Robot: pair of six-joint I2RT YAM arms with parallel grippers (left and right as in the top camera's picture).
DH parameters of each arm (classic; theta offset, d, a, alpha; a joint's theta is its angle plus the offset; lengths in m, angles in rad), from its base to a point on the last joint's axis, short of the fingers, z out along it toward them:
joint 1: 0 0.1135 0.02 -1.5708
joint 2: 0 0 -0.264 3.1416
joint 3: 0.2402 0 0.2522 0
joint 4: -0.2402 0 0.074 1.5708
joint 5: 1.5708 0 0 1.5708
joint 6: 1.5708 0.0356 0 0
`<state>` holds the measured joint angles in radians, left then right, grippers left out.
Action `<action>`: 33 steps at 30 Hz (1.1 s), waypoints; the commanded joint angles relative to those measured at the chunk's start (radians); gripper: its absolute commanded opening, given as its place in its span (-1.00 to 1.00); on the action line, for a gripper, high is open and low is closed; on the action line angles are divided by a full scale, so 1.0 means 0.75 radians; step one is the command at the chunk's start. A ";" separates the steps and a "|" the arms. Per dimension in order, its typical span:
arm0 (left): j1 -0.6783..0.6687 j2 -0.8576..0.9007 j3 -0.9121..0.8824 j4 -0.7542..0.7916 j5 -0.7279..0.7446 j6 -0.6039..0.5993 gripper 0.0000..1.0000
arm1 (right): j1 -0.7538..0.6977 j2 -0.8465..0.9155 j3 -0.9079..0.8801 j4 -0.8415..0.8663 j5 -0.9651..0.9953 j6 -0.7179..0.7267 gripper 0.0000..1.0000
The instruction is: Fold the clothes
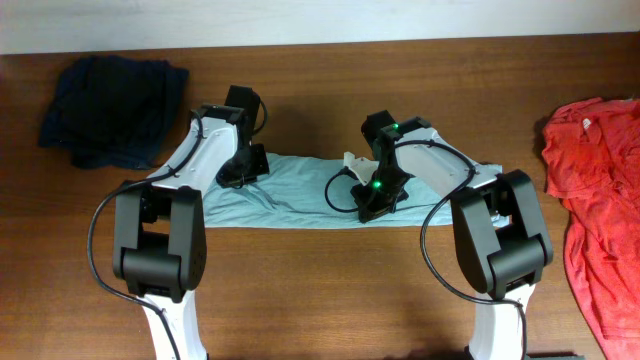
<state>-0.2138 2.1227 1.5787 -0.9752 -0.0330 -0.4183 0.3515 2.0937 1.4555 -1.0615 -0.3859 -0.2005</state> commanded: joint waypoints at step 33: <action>0.017 -0.104 -0.127 -0.339 -0.062 -0.006 -0.98 | 0.010 -0.008 -0.005 0.014 0.008 0.008 -0.89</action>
<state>-0.2035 2.0716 1.5330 -1.2423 -0.0639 -0.4198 0.3515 2.0937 1.4555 -1.0504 -0.3862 -0.2008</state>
